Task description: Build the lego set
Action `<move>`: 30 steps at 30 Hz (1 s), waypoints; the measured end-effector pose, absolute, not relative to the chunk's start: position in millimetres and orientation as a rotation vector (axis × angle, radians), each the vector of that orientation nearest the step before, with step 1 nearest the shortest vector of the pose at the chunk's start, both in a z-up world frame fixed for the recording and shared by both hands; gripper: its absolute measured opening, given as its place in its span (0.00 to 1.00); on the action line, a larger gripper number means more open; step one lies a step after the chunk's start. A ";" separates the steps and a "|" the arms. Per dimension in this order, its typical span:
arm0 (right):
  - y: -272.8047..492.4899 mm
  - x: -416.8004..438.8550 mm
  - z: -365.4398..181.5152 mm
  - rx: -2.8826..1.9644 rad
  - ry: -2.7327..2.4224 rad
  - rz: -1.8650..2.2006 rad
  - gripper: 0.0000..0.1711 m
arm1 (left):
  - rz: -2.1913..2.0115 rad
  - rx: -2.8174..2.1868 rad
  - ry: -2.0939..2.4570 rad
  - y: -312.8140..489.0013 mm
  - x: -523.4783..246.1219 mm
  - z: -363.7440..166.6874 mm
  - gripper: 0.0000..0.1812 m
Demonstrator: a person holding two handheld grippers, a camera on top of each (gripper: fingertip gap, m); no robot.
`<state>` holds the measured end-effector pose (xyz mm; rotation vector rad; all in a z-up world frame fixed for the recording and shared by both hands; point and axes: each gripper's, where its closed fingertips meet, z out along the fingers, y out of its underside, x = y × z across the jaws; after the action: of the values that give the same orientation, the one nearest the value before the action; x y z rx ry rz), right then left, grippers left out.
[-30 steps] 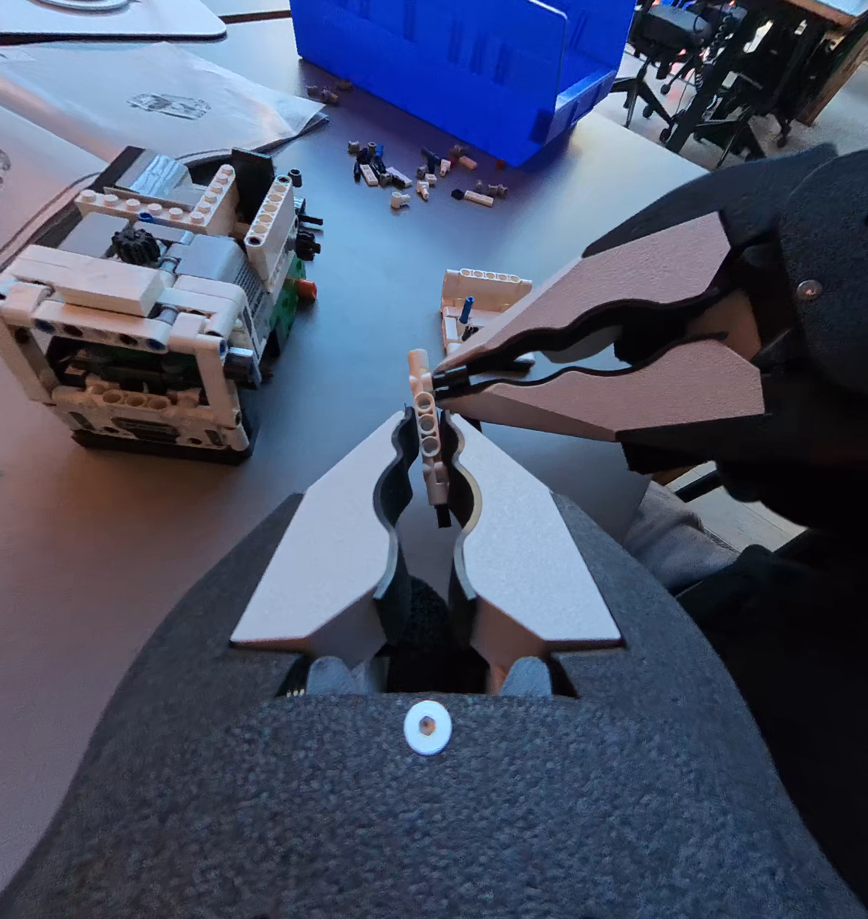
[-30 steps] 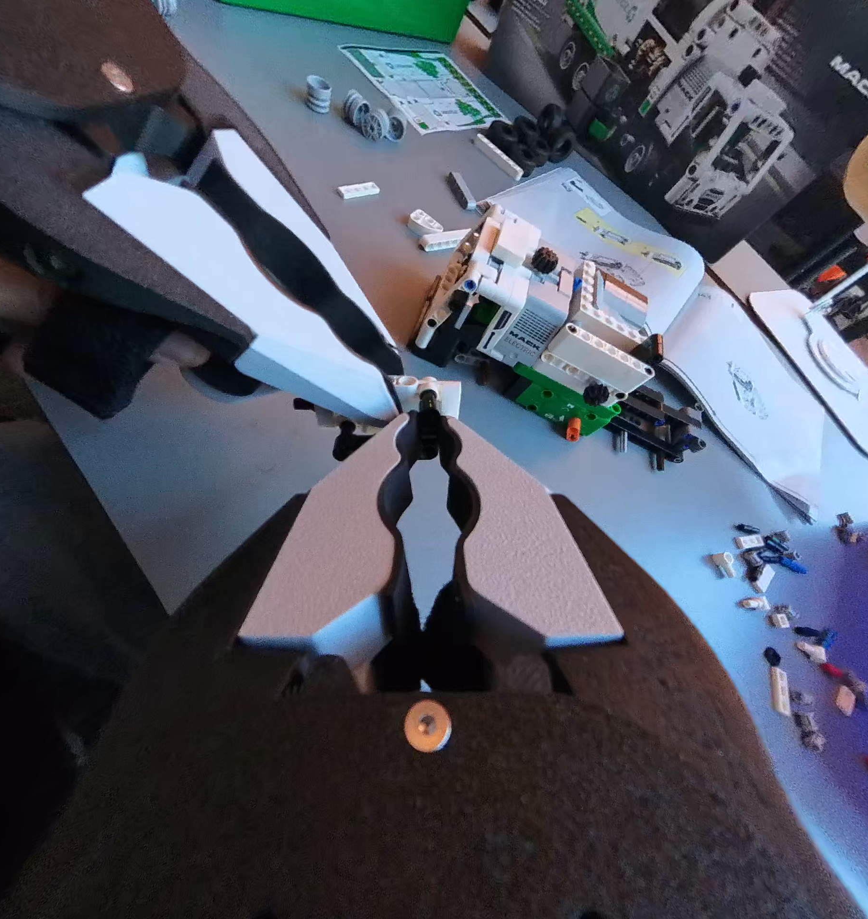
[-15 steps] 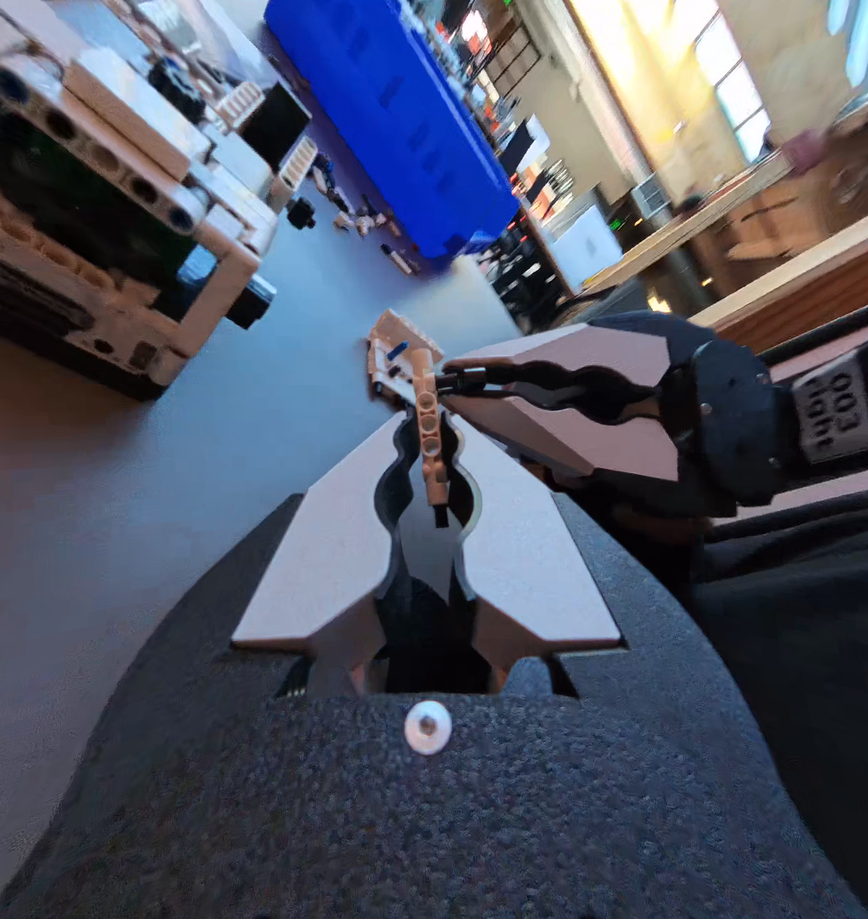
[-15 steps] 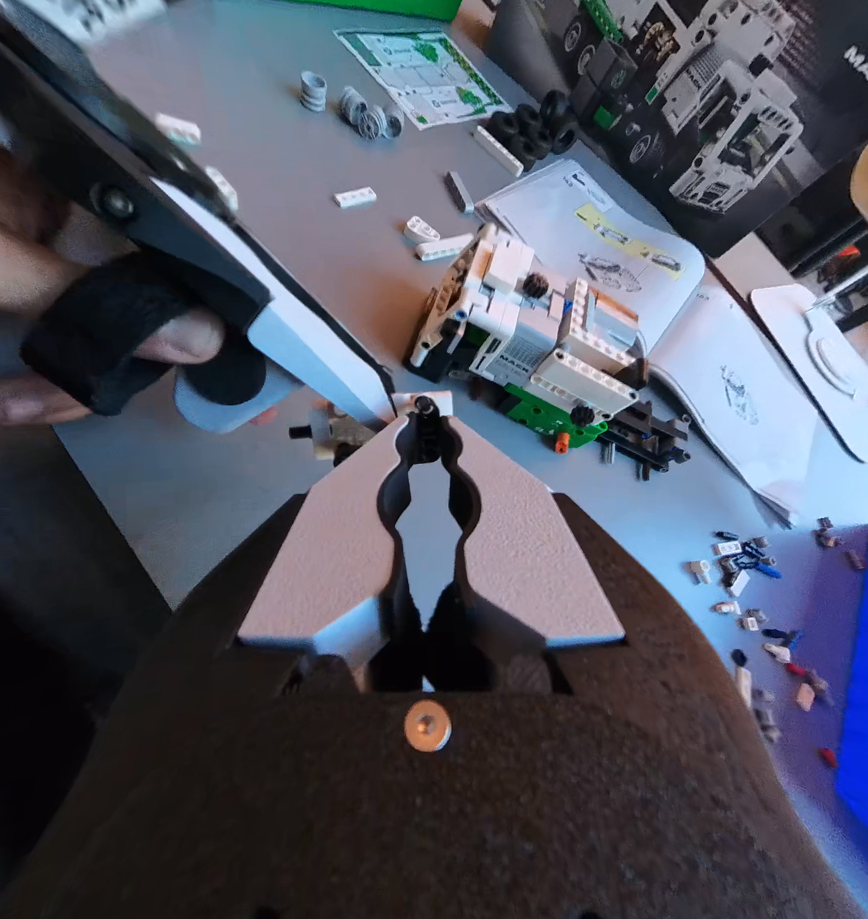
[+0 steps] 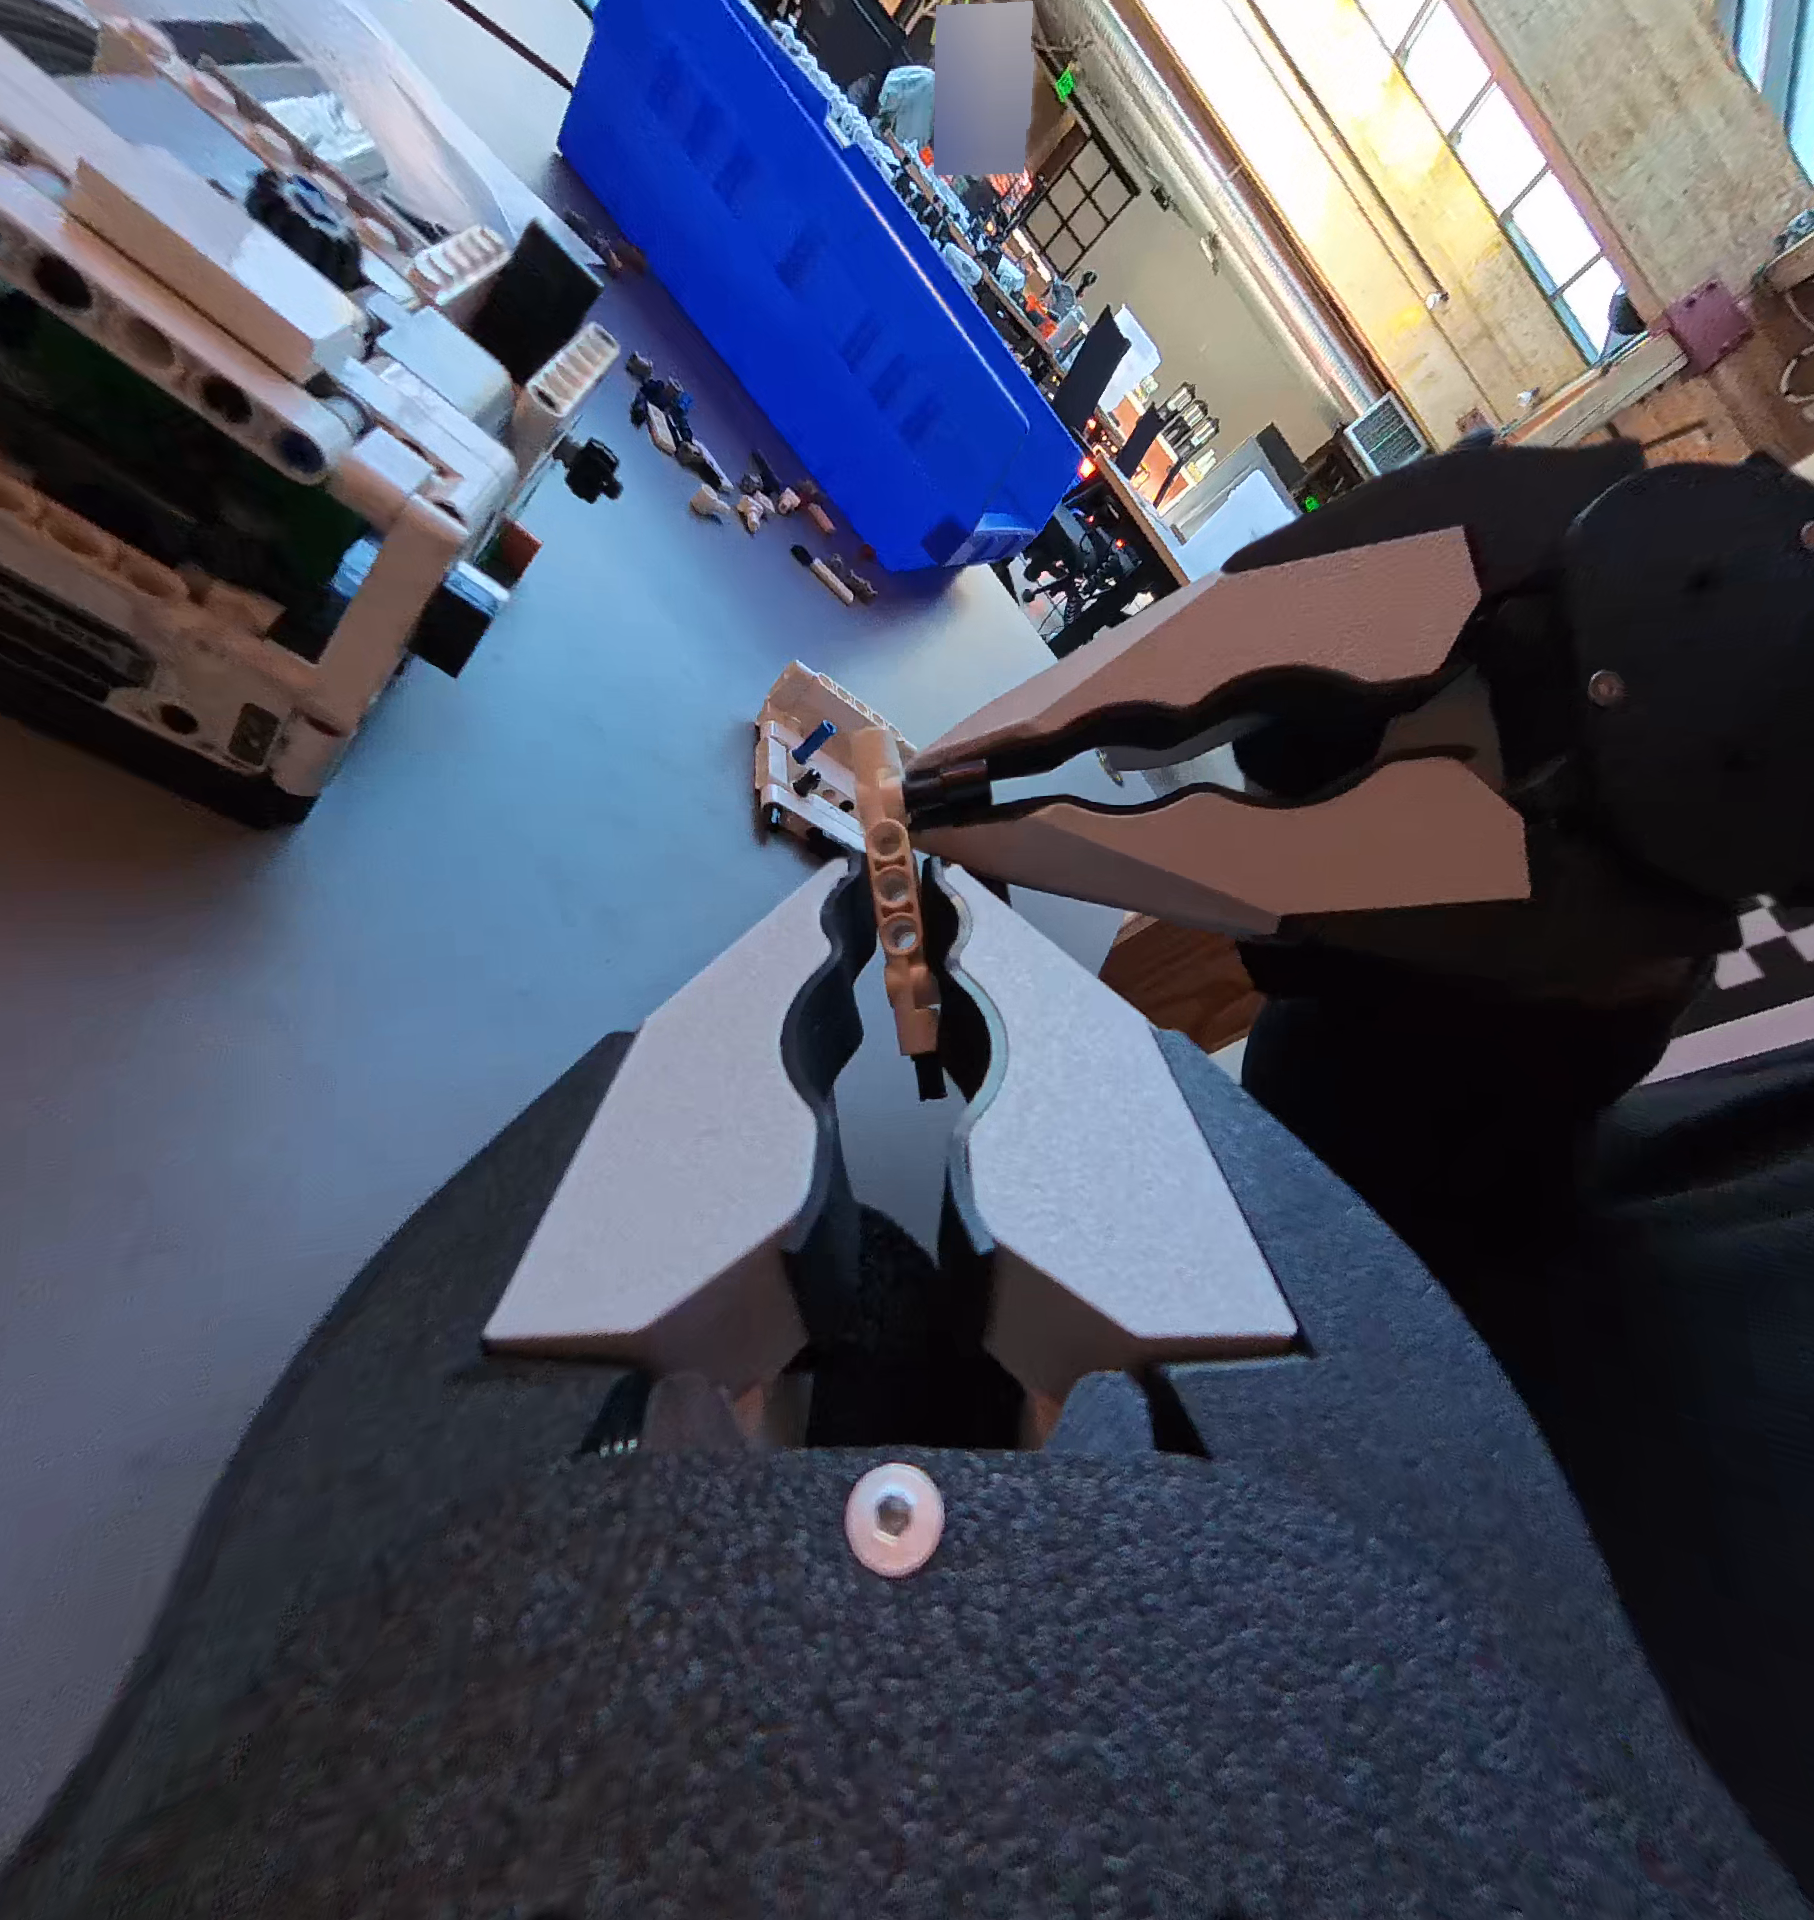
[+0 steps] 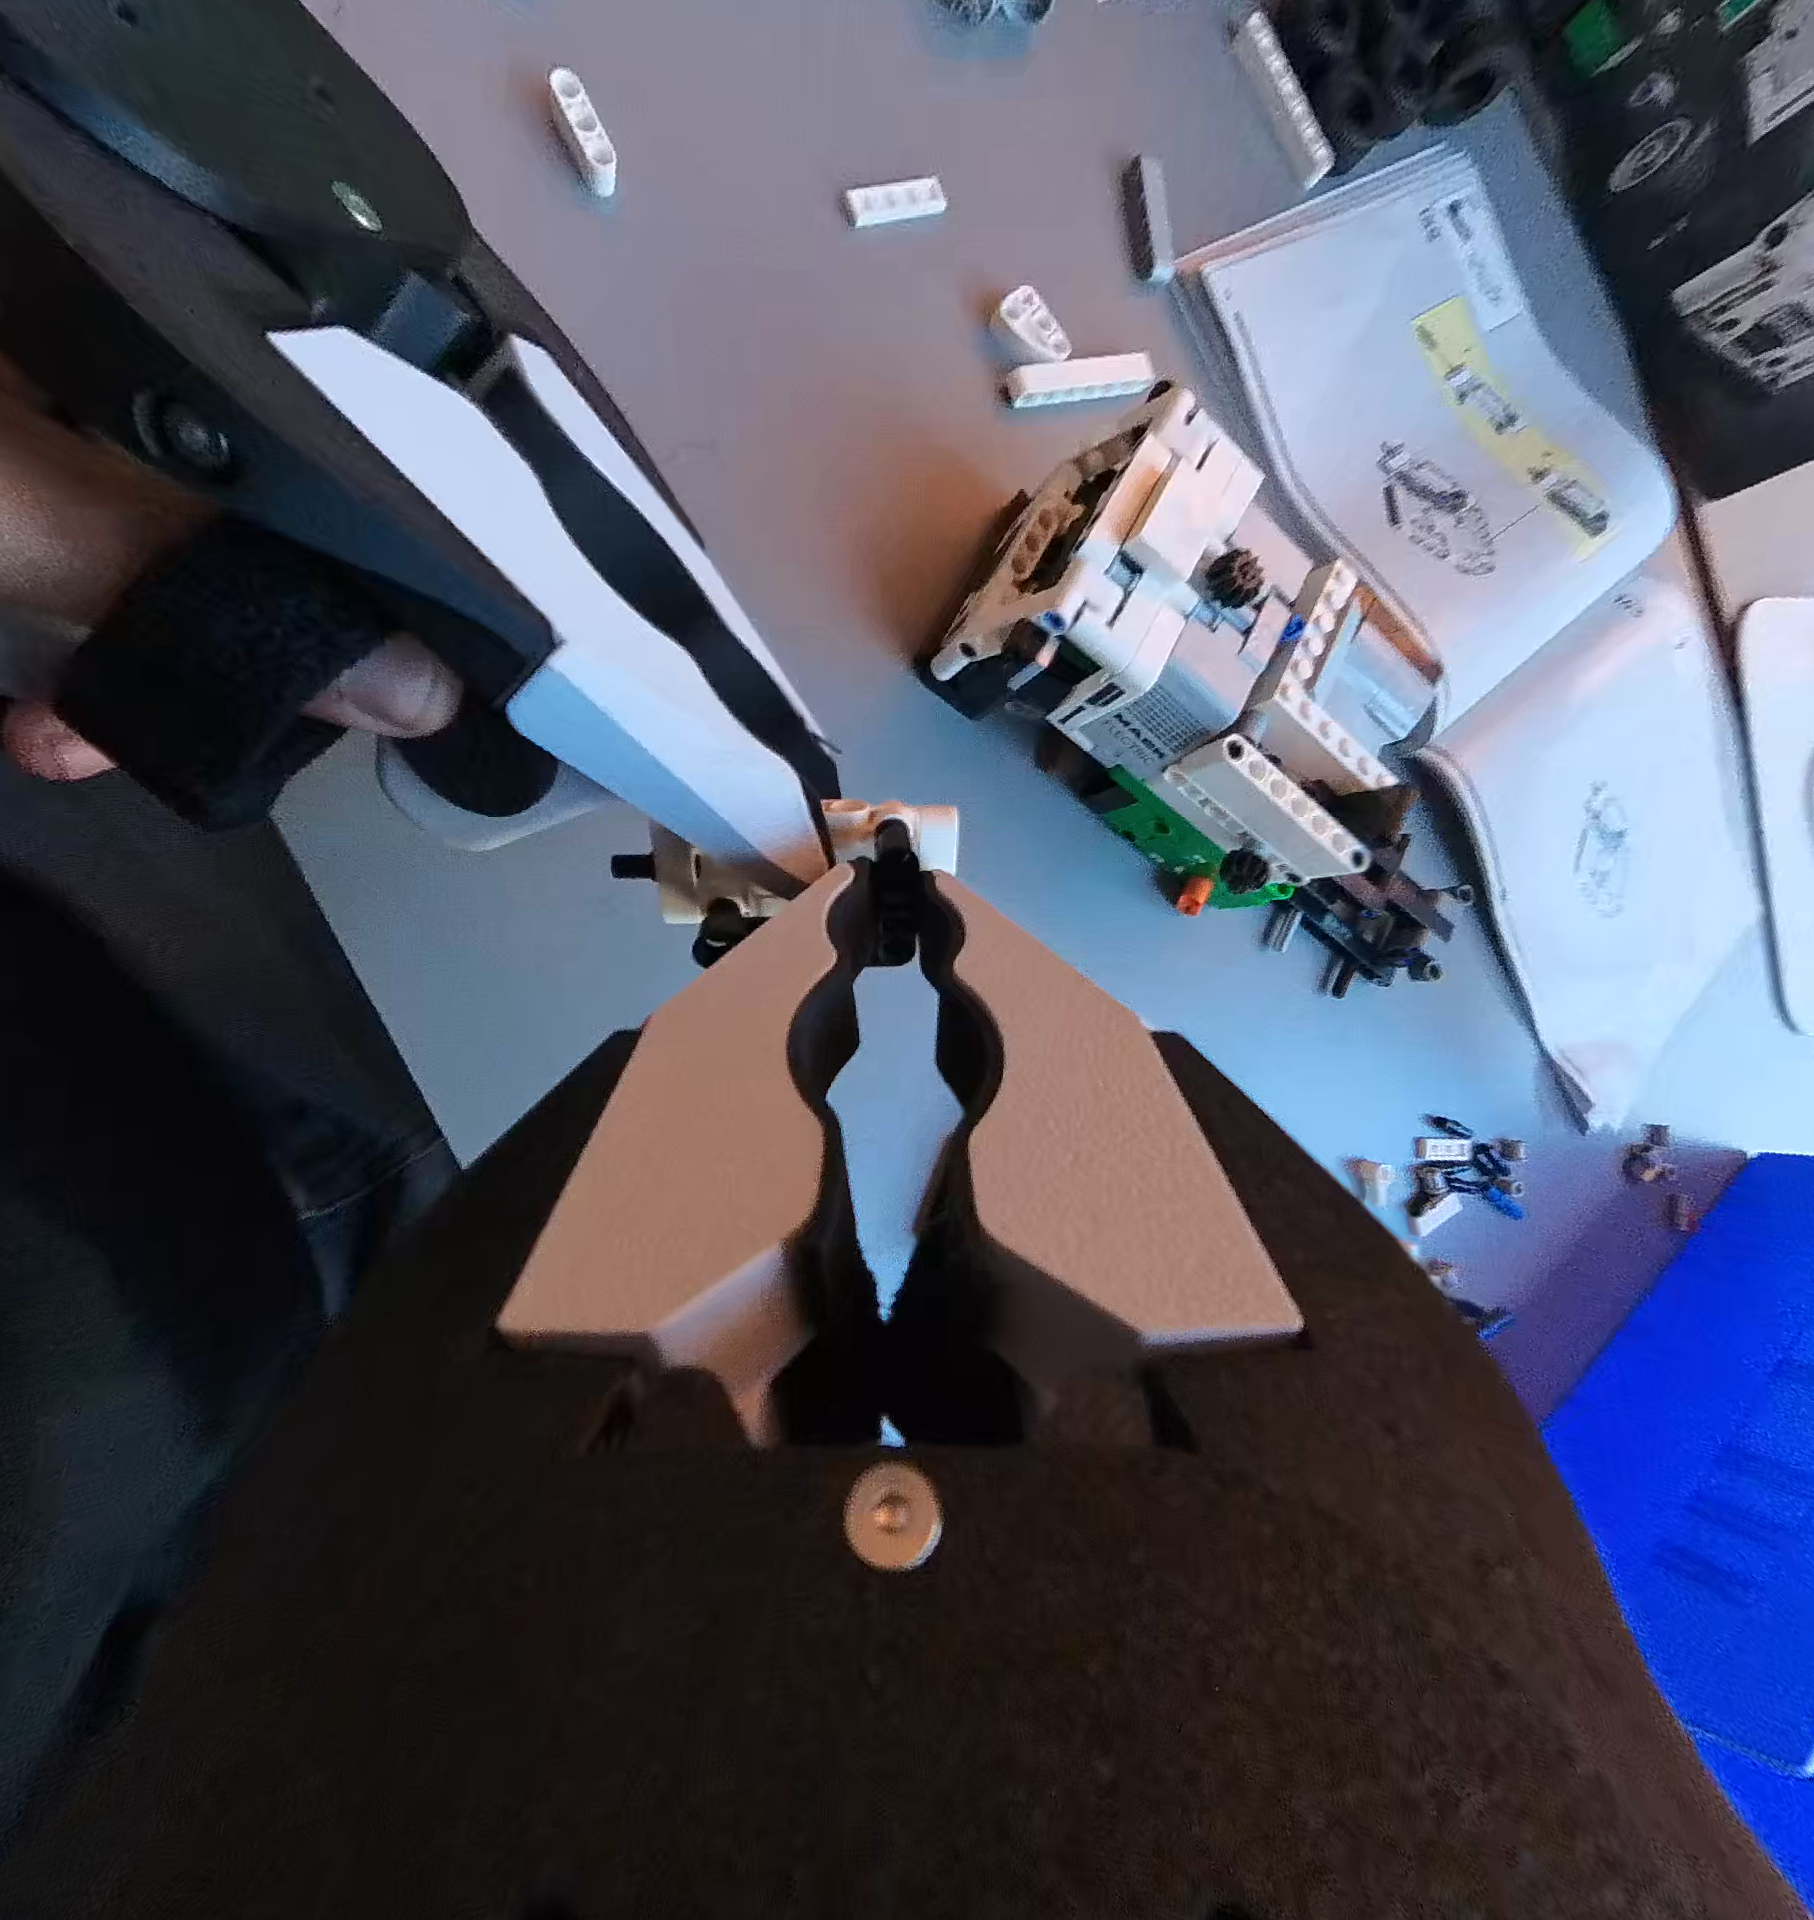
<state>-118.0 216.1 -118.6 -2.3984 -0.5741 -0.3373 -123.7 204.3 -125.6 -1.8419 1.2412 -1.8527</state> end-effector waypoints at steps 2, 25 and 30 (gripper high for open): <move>216.9 -118.1 -120.2 -2.448 -0.569 -0.267 0.04 | -1.901 -1.888 1.203 205.0 -123.1 -126.2 0.04; 244.7 -122.3 -107.9 -2.637 -0.665 -0.186 0.13 | -2.399 -2.063 0.721 227.6 -128.3 -115.1 0.04; 244.9 -122.2 -92.0 -2.565 -0.585 -0.076 0.15 | -2.435 -2.052 0.710 226.5 -127.3 -111.5 0.04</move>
<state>-122.2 244.9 -92.0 -2.5648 -0.5846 -0.0757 -127.3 226.5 -111.5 -2.0523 0.7102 -2.4355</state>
